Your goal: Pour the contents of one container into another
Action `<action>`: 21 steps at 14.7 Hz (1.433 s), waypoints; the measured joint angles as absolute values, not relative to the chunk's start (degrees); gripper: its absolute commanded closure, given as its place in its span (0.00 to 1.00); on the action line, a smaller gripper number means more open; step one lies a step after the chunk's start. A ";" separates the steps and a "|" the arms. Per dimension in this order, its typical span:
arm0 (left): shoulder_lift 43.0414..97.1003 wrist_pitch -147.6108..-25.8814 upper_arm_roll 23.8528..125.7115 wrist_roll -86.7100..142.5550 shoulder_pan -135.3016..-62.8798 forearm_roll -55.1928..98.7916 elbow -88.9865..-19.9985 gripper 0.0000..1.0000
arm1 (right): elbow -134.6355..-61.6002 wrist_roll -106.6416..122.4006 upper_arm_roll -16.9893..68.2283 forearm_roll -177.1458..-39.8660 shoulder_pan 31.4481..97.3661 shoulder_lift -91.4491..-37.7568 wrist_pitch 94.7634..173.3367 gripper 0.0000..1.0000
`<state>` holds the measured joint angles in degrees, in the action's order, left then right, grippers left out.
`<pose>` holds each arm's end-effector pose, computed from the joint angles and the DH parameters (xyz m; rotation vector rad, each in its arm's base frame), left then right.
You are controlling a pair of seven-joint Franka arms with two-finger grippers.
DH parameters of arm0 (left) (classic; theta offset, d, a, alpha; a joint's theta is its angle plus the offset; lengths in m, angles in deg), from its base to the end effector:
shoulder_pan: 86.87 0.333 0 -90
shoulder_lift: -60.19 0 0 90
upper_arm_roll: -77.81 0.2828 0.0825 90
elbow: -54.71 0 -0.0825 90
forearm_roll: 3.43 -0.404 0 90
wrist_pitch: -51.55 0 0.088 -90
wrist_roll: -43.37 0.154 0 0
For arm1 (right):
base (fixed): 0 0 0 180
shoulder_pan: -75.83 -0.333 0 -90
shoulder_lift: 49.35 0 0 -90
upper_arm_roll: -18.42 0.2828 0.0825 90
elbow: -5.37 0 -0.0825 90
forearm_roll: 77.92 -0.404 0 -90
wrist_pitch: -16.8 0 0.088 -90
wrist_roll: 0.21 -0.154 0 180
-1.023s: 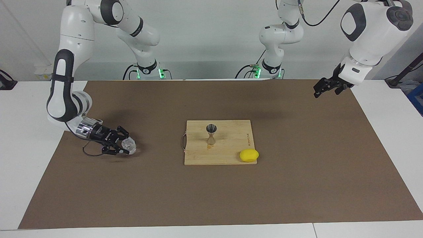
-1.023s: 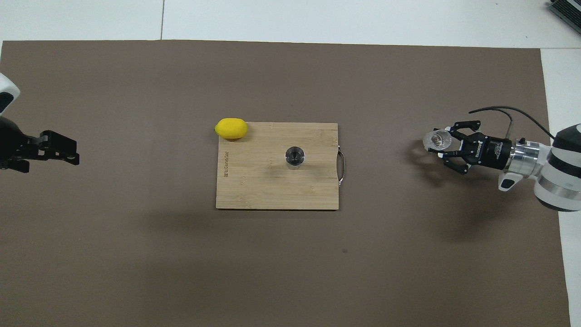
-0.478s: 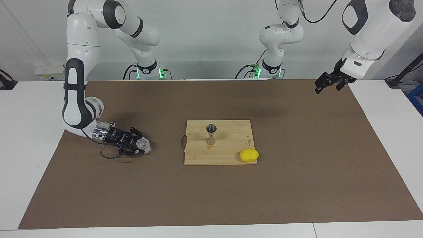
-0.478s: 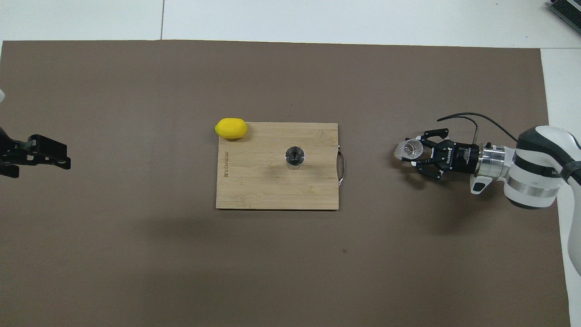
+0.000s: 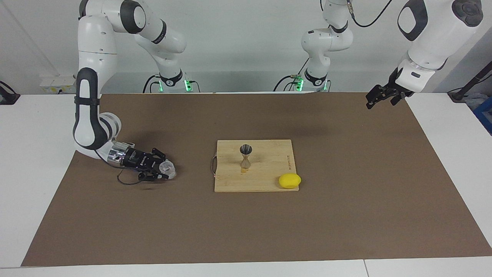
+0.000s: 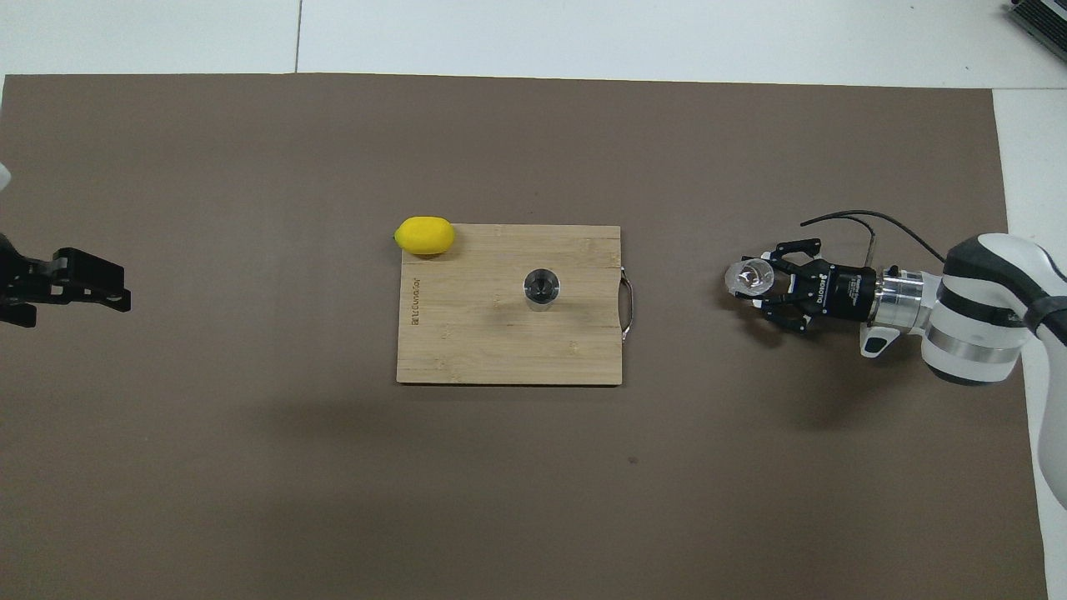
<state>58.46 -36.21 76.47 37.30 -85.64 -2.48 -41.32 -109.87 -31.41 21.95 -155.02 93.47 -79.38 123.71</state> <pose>0.5529 -0.0038 0.5071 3.1225 0.1631 -0.1797 0.5756 -0.0207 0.1342 -1.3031 1.5148 0.8177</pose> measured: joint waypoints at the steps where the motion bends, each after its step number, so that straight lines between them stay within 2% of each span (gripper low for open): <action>1: 58.46 -36.25 76.47 37.30 -85.64 -2.48 -41.32 0.00 | -109.87 -31.27 21.95 -155.06 93.47 -79.53 123.71 0.07; 2: 58.46 -36.28 76.47 37.30 -85.64 -2.48 -41.31 0.00 | -109.84 -31.19 21.95 -155.12 93.49 -79.53 123.71 0.00; 7: 58.46 -36.46 76.39 37.30 -85.69 -2.48 -41.31 0.00 | -108.76 -31.13 21.91 -155.35 93.52 -78.53 123.72 0.00; 12: 58.46 -36.49 76.25 37.28 -85.79 -2.48 -41.23 0.00 | -108.42 -31.13 21.84 -152.81 93.51 -70.46 126.91 0.00; 17: 58.46 -36.65 76.26 36.46 -85.79 -2.48 -41.16 0.00 | -108.53 -32.36 21.85 -138.39 92.40 -60.17 130.99 0.00; 21: 58.41 -37.56 76.39 36.47 -85.74 -2.49 -39.21 0.00 | -108.21 -32.72 21.90 -117.41 90.56 -54.16 131.86 0.00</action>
